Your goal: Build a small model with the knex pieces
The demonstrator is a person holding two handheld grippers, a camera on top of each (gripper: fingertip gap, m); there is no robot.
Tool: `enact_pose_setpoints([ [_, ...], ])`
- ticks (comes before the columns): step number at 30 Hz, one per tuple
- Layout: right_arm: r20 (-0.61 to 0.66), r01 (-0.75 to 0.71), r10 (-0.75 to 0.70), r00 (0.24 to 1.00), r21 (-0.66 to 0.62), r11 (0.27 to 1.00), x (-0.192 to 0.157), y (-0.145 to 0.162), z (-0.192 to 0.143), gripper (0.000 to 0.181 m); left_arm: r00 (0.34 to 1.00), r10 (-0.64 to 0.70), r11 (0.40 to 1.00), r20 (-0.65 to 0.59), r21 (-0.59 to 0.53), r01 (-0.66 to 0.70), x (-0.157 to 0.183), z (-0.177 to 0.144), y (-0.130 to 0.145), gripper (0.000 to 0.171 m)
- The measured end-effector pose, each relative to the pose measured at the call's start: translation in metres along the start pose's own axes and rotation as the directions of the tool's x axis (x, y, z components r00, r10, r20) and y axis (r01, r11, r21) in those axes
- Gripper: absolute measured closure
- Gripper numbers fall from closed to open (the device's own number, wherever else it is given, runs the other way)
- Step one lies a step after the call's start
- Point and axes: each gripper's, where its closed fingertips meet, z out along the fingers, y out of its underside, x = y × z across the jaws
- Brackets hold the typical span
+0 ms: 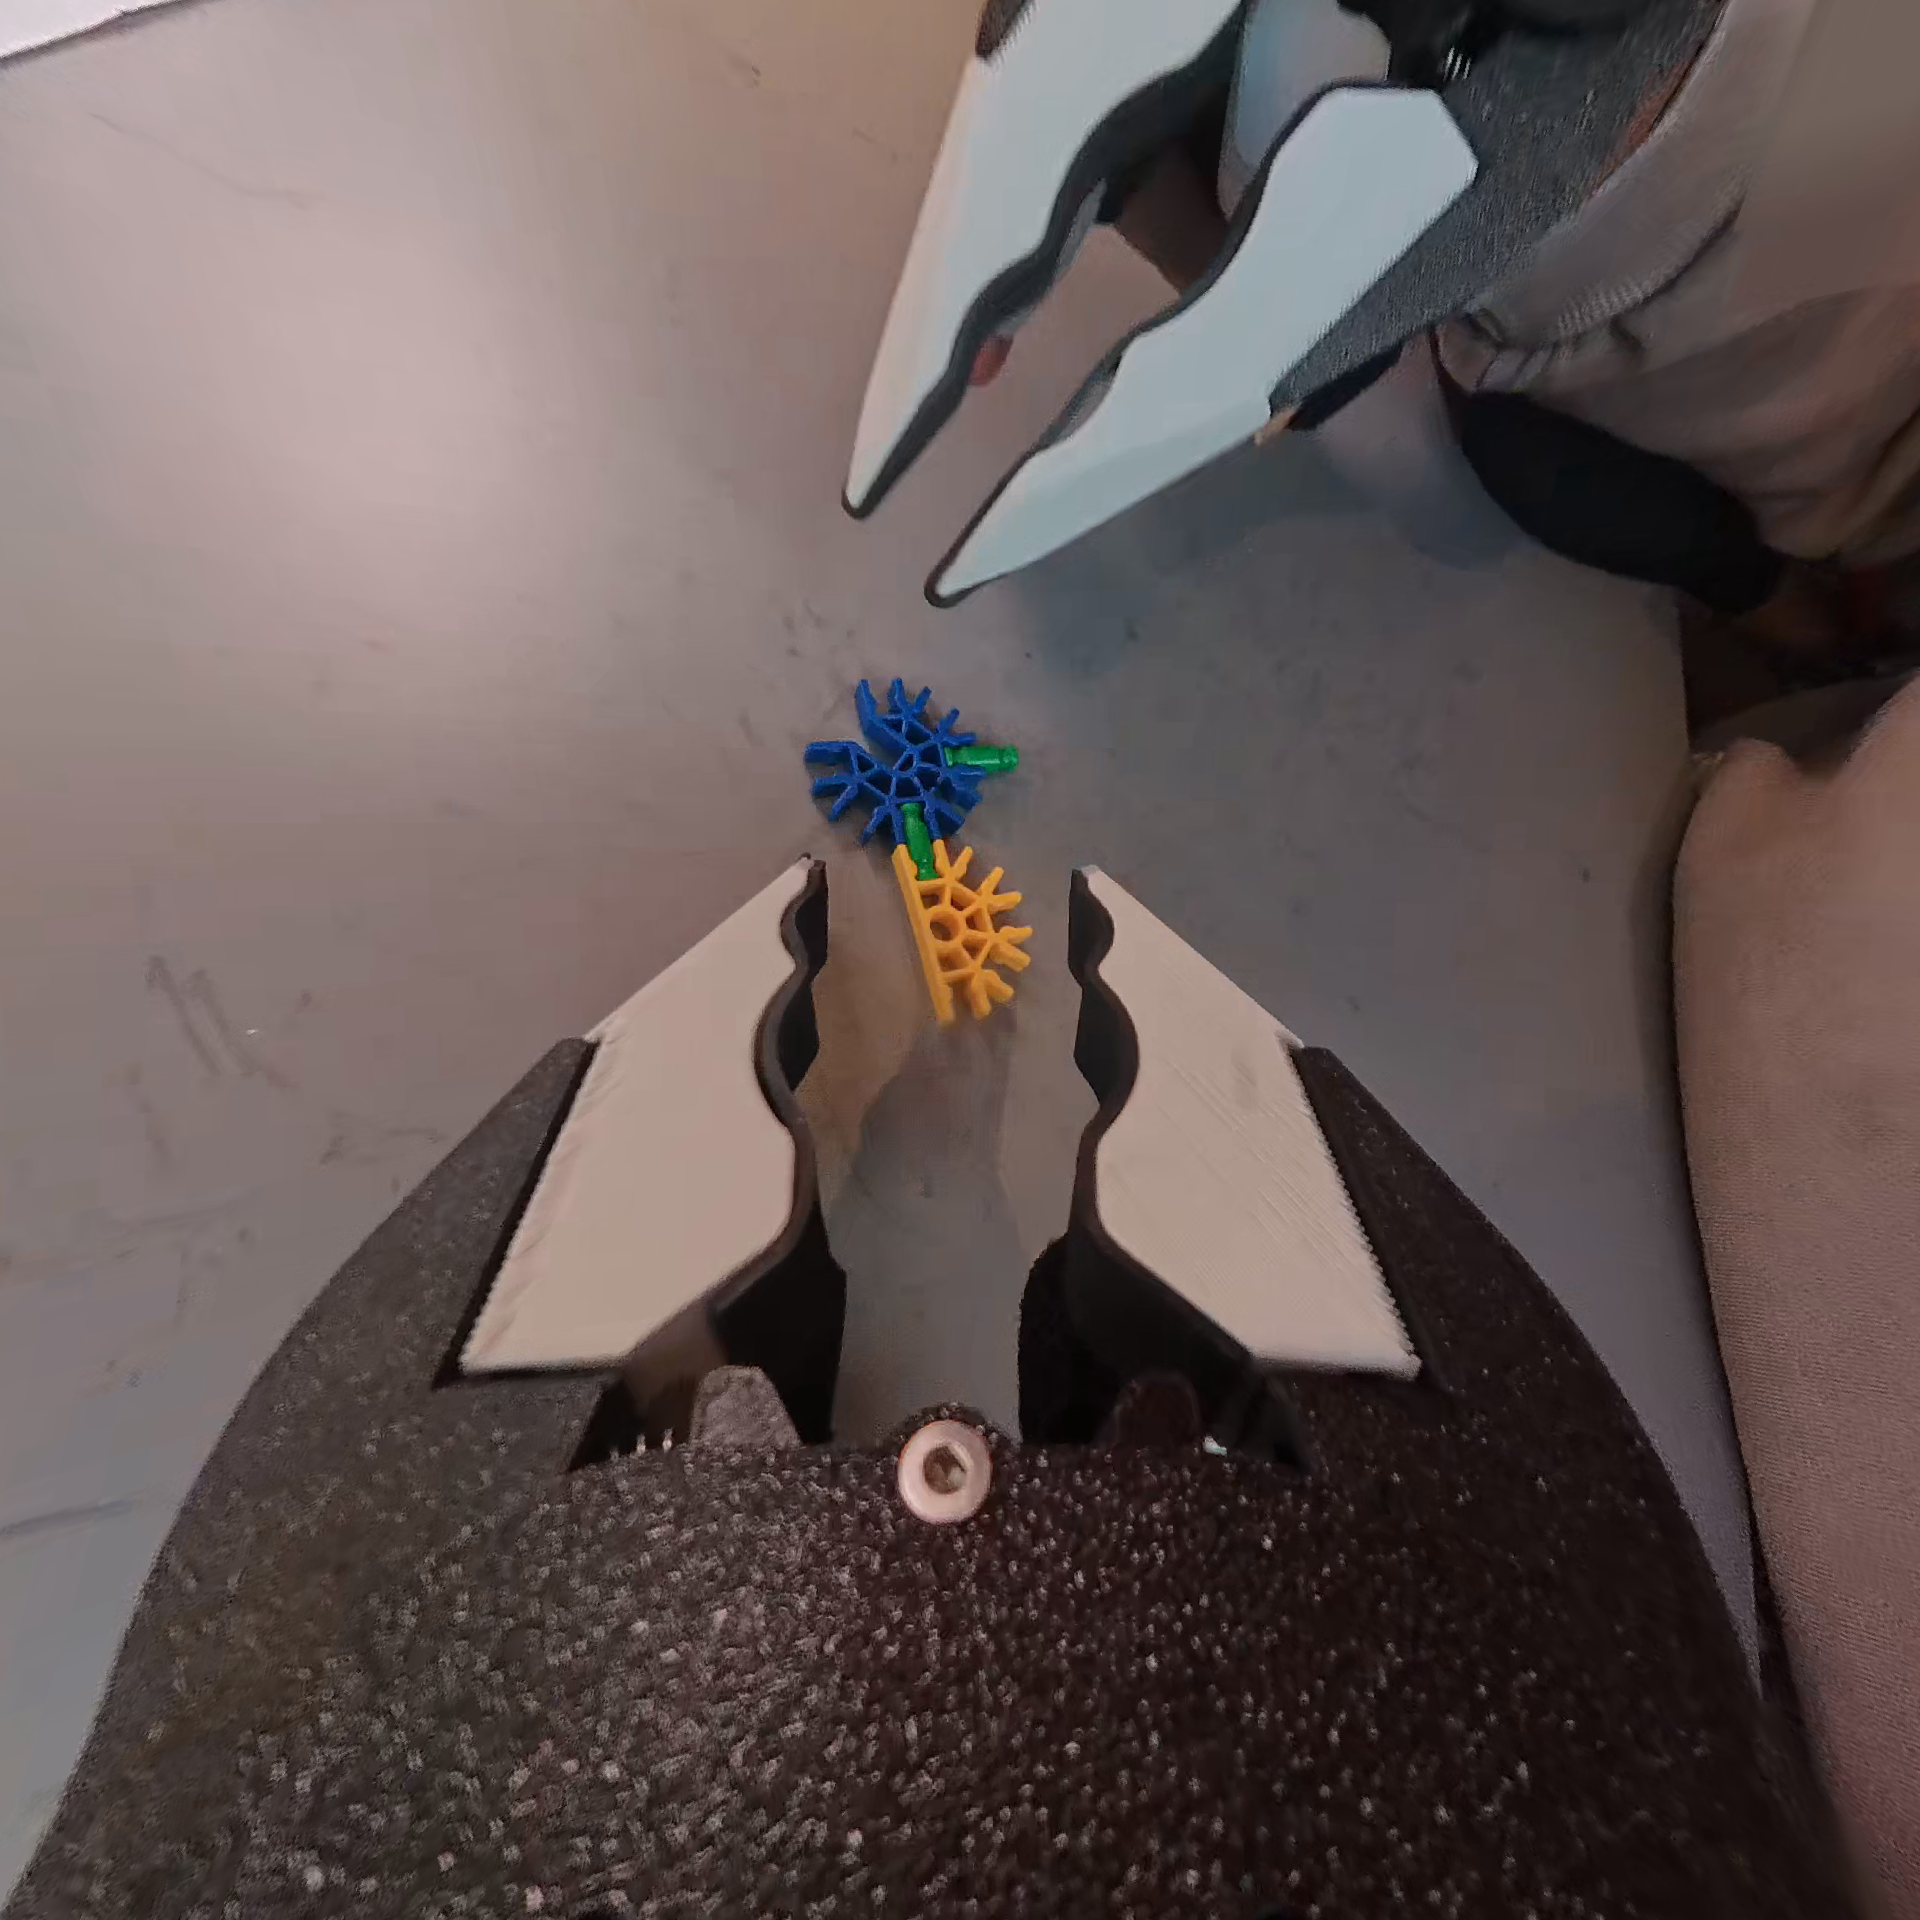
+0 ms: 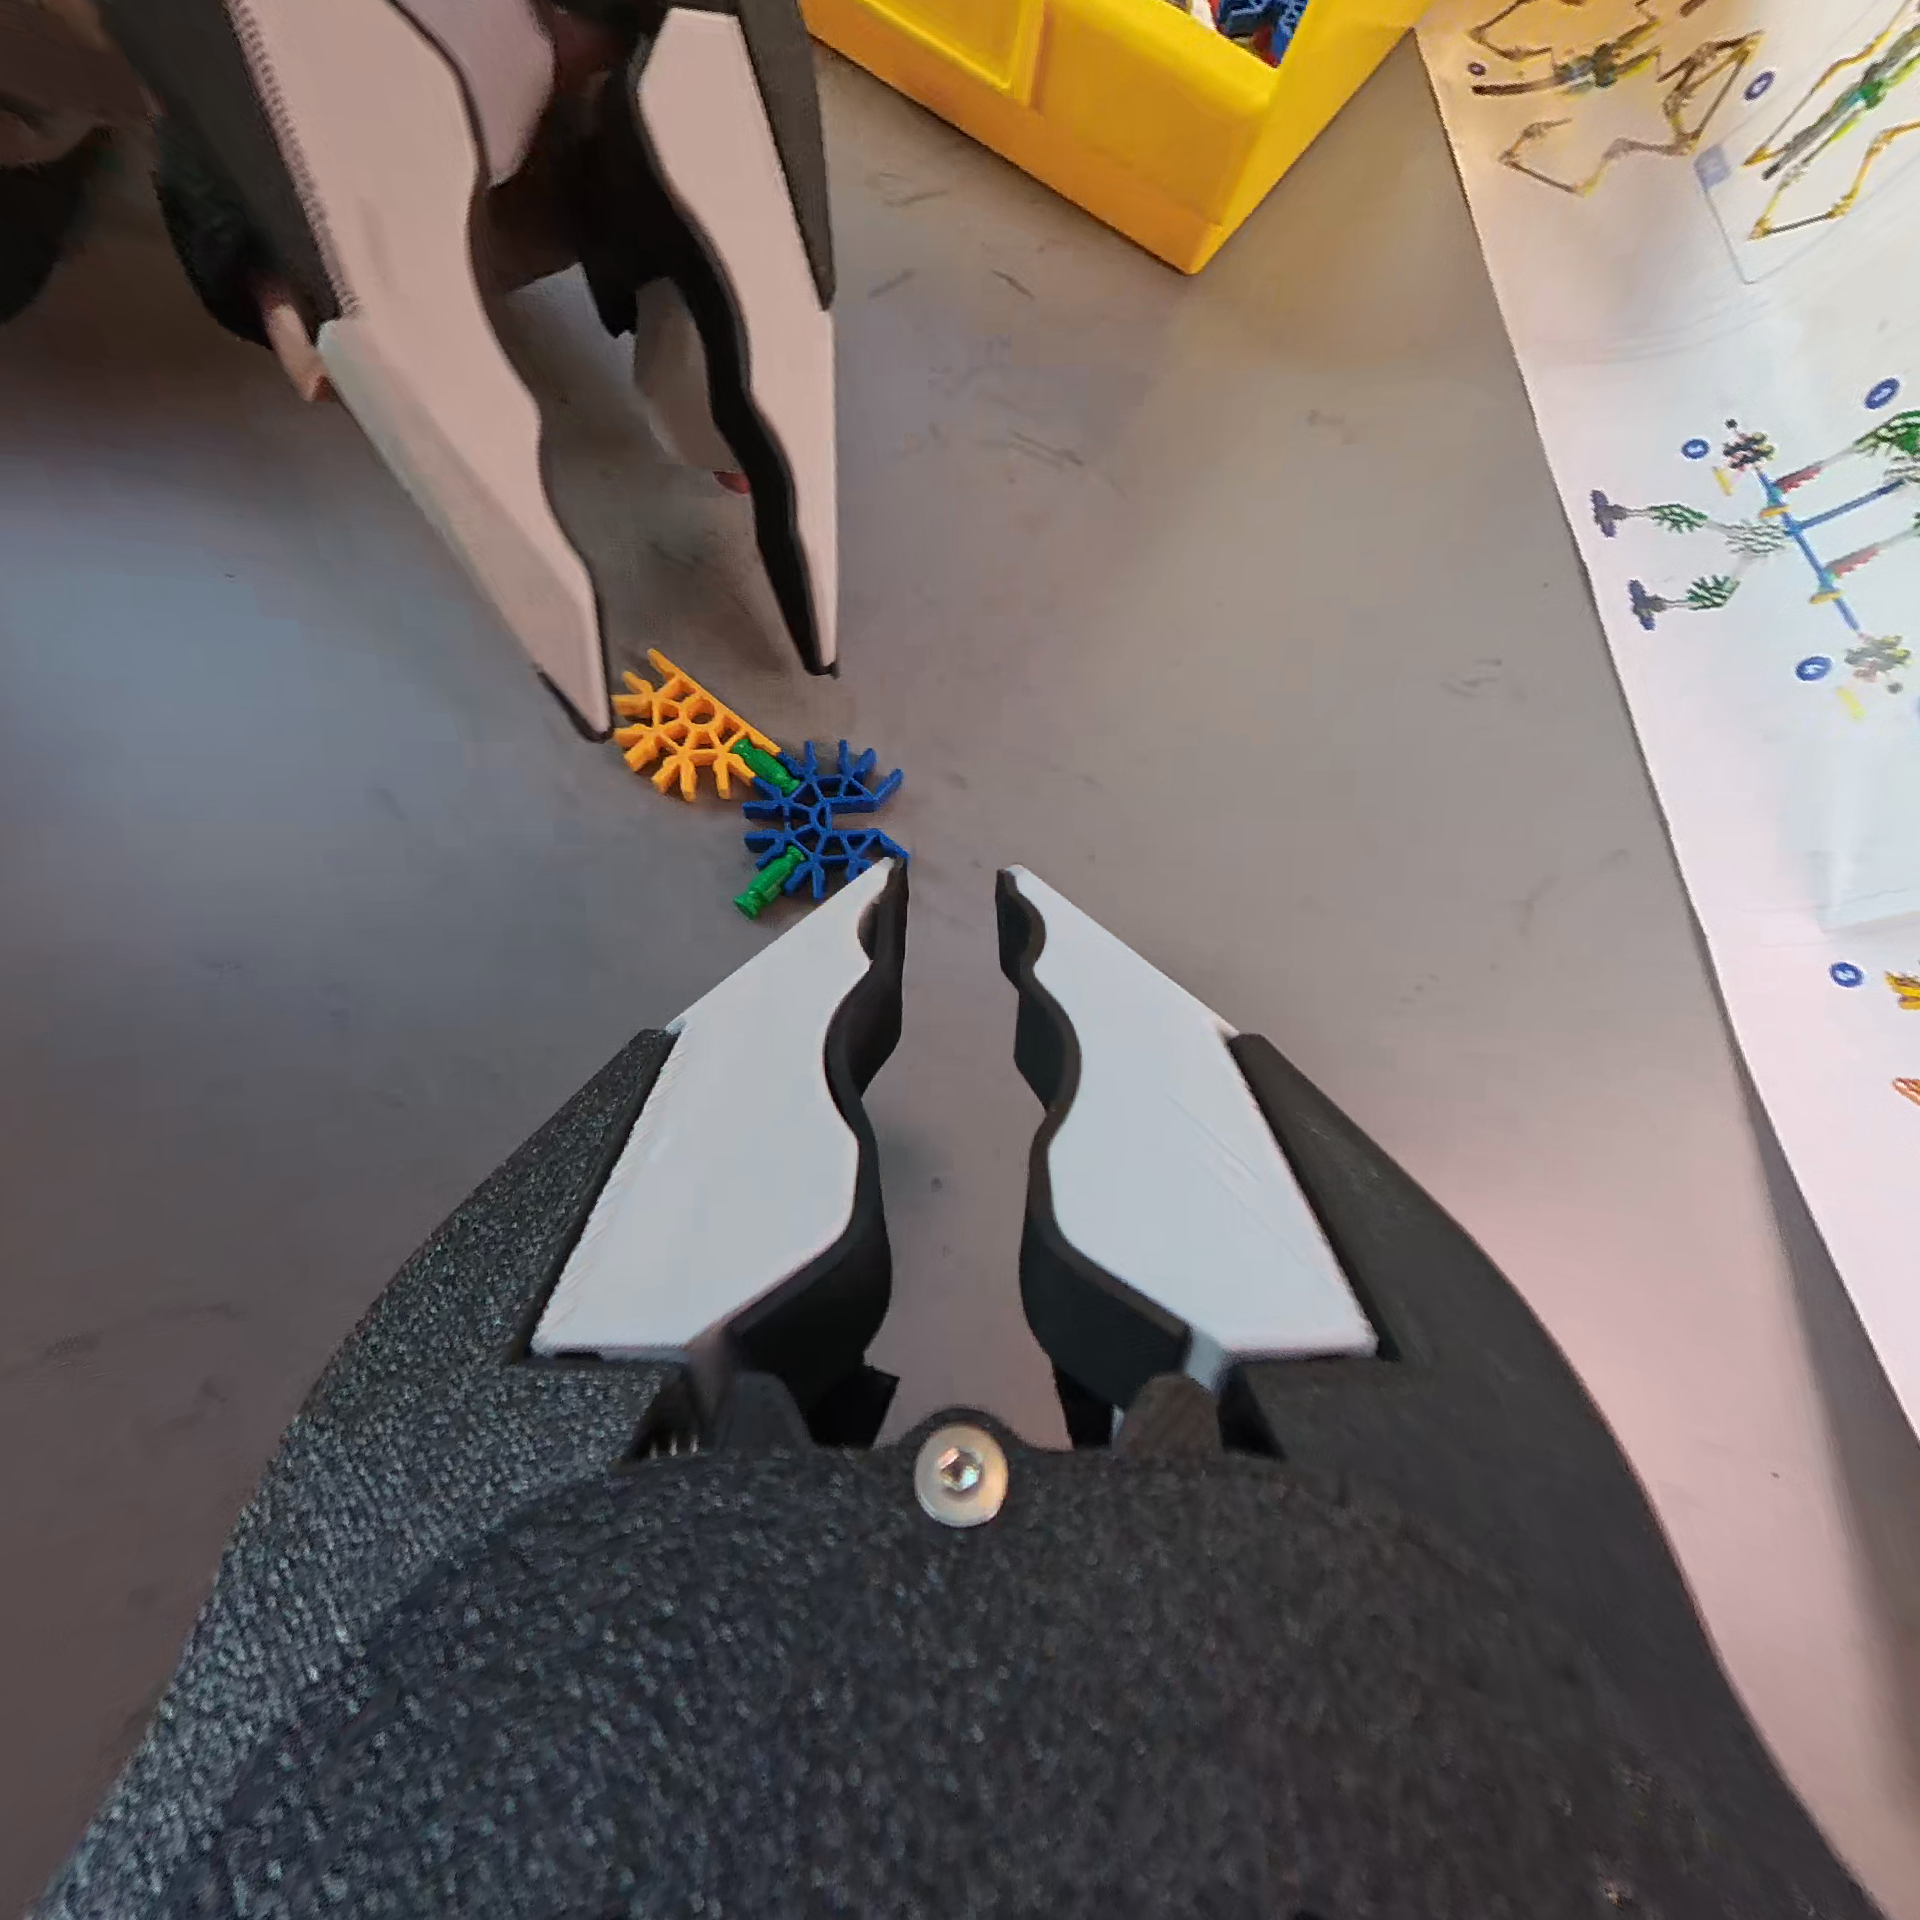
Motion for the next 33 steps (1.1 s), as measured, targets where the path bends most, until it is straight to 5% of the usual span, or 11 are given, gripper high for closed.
enact_pose_setpoints([
  [6, -0.003, -0.022, 0.022, 1.000, 0.013, 1.000, 0.005, 0.002, 0.001, 0.163, 0.987, 0.121, 0.990, 0.105, -0.085, -0.113, -0.005, 0.005, 0.009, 0.153],
  [19, 0.204, -0.158, 0.144, 0.968, 0.057, 0.986, -0.020, -0.004, 0.007, 0.132, 0.905, 0.386, 0.918, 0.177, 0.024, -0.396, 0.011, -0.009, -0.019, 0.157],
  [23, 0.345, -0.140, 0.105, 0.933, 0.078, 0.987, -0.044, -0.009, -0.001, 0.176, 0.873, 0.455, 0.870, 0.175, 0.124, -0.477, 0.027, -0.016, -0.033, 0.171],
  [28, 0.368, -0.129, 0.054, 0.928, 0.182, 0.975, -0.045, -0.027, -0.014, 0.178, 0.914, 0.382, 0.885, 0.134, 0.229, -0.404, 0.031, -0.023, -0.042, 0.171],
  [33, 0.353, -0.093, -0.006, 0.936, 0.262, 0.961, -0.043, -0.037, -0.026, 0.178, 0.981, 0.190, 0.926, -0.025, 0.336, -0.171, 0.026, -0.028, -0.048, 0.130],
])
